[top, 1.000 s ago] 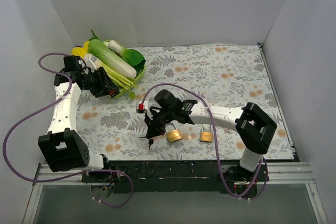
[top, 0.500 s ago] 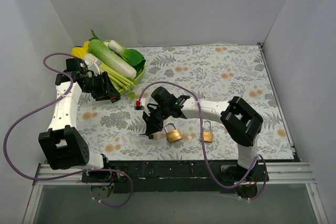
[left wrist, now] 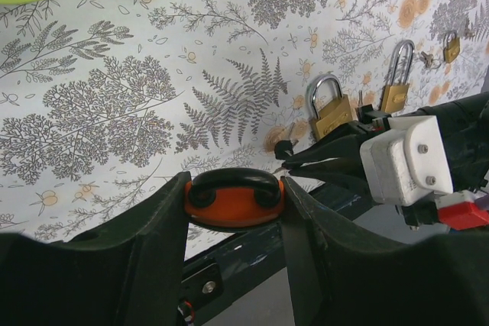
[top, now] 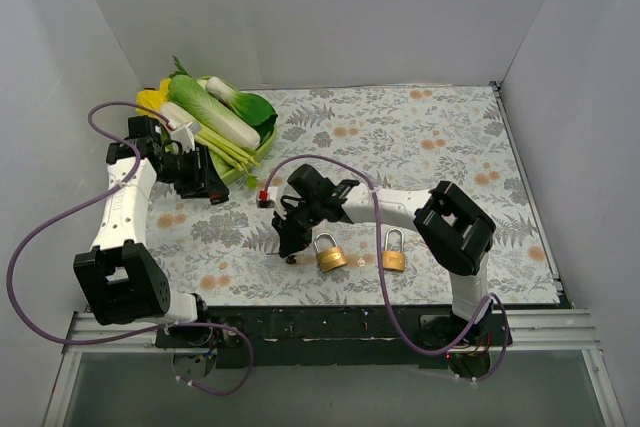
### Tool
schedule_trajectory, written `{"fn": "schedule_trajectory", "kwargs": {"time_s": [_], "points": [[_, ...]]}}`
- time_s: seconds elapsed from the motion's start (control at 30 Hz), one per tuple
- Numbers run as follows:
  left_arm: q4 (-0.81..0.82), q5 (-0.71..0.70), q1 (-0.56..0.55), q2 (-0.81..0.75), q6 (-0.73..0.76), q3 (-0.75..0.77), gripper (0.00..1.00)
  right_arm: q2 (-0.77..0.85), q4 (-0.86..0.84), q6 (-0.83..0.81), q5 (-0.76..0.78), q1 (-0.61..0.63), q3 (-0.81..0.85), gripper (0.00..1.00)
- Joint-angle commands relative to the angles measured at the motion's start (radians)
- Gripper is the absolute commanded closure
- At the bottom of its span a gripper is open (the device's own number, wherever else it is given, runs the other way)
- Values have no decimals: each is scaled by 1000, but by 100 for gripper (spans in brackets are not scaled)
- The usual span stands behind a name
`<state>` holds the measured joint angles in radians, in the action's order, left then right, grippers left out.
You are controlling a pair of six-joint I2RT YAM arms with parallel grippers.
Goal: Lock with the key
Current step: Place the key at the center of the board, then place the lock at the center of the board.
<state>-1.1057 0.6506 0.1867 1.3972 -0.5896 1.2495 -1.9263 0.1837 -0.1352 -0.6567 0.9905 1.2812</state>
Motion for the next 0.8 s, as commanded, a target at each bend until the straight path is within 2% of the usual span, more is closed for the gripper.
{"fn": "schedule_trajectory", "kwargs": {"time_s": [0.0,0.03,0.07,0.23,0.3,0.43,0.53,0.77], "points": [[-28,44,0,-29,79,11,100,12,2,-14,-24,5,46,71],[-29,43,-7,-30,91,10,100,18,-1,-11,-24,4,41,60],[-26,34,-16,-39,100,7,100,29,-15,2,-24,4,37,55],[15,-60,-128,-78,120,-51,100,102,-33,40,3,-4,13,41],[36,-112,-165,-89,120,-82,100,137,-33,69,12,-21,10,39],[30,-195,-303,-61,149,-120,100,213,-33,103,28,-107,-15,20],[23,-224,-383,-34,169,-166,100,277,-38,105,29,-174,-51,19],[-13,-335,-484,48,237,-225,100,378,-13,89,40,-325,-105,18]]}}
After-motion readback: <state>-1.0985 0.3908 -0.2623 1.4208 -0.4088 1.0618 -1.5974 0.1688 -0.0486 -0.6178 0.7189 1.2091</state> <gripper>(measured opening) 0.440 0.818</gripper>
